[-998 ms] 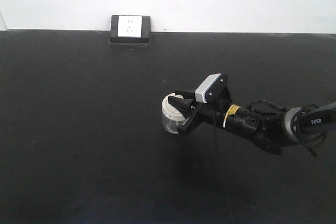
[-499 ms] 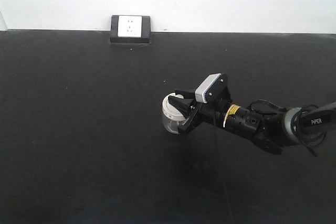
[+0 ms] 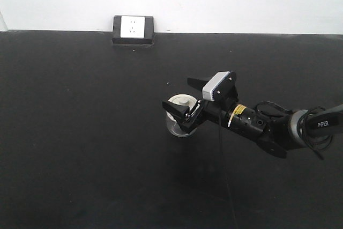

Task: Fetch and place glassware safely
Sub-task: 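Open the right gripper to release the jar's lid knob, then lift and withdraw the right gripper away from the jar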

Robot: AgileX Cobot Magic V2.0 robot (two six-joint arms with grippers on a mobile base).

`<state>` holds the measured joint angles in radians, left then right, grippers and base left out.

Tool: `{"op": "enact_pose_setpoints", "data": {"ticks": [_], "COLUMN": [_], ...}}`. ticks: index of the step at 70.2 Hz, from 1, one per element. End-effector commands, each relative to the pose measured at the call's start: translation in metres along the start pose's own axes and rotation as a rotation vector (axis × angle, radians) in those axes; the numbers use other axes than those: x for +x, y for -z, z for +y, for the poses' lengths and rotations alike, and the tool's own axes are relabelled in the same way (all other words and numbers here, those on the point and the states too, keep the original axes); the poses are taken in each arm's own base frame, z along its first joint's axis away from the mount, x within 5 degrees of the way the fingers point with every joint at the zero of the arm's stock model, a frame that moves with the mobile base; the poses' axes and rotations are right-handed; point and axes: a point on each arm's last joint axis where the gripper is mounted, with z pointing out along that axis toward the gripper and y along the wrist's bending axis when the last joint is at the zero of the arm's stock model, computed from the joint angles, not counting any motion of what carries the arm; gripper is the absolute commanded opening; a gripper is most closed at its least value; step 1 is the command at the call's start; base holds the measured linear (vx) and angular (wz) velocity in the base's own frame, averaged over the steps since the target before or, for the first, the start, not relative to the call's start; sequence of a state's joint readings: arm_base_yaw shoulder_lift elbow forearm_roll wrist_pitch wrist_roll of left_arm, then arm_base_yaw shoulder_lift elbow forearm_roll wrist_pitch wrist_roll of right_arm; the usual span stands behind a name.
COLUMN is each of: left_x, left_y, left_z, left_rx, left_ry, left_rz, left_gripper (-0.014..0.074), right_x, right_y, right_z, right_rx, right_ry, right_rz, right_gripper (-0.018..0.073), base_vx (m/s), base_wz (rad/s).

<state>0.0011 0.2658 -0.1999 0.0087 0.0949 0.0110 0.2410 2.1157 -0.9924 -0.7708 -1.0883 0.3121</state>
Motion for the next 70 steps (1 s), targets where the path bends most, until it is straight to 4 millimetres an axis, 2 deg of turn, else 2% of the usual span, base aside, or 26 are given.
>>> {"op": "enact_pose_setpoints", "data": {"ticks": [1, 21, 36, 48, 62, 70], "left_x": [-0.017, -0.017, -0.017, -0.017, -0.017, -0.017], "left_y": [0.001, 0.001, 0.001, 0.001, 0.001, 0.001], "left_z": [0.0, 0.0, 0.0, 0.0, 0.0, 0.0], "left_rx": [0.007, 0.007, 0.007, 0.007, 0.007, 0.007], "left_ry": [0.012, 0.012, 0.012, 0.012, 0.012, 0.012], "left_rz": [-0.097, -0.097, -0.097, -0.097, -0.097, -0.097], "left_gripper": [-0.0007, -0.0007, -0.0007, -0.0007, -0.0007, -0.0007], "right_x": [-0.038, -0.079, -0.115, -0.141, -0.169, -0.182], "right_y": [0.002, 0.013, 0.04, 0.07, 0.104, 0.124], "right_z": [-0.006, -0.007, 0.0, 0.006, 0.018, 0.026], "right_rx": [0.014, 0.073, 0.179, 0.311, 0.412, 0.478], "right_ry": [0.037, 0.035, 0.019, -0.03, -0.015, -0.031], "right_rz": [-0.147, -0.115, -0.052, -0.014, 0.024, 0.036], "right_gripper": [0.0716, 0.0634, 0.0501, 0.0307, -0.0017, -0.0008], "base_vx": [0.0, 0.0, 0.0, 0.0, 0.0, 0.0], "base_wz": [0.0, 0.0, 0.0, 0.0, 0.0, 0.0]}}
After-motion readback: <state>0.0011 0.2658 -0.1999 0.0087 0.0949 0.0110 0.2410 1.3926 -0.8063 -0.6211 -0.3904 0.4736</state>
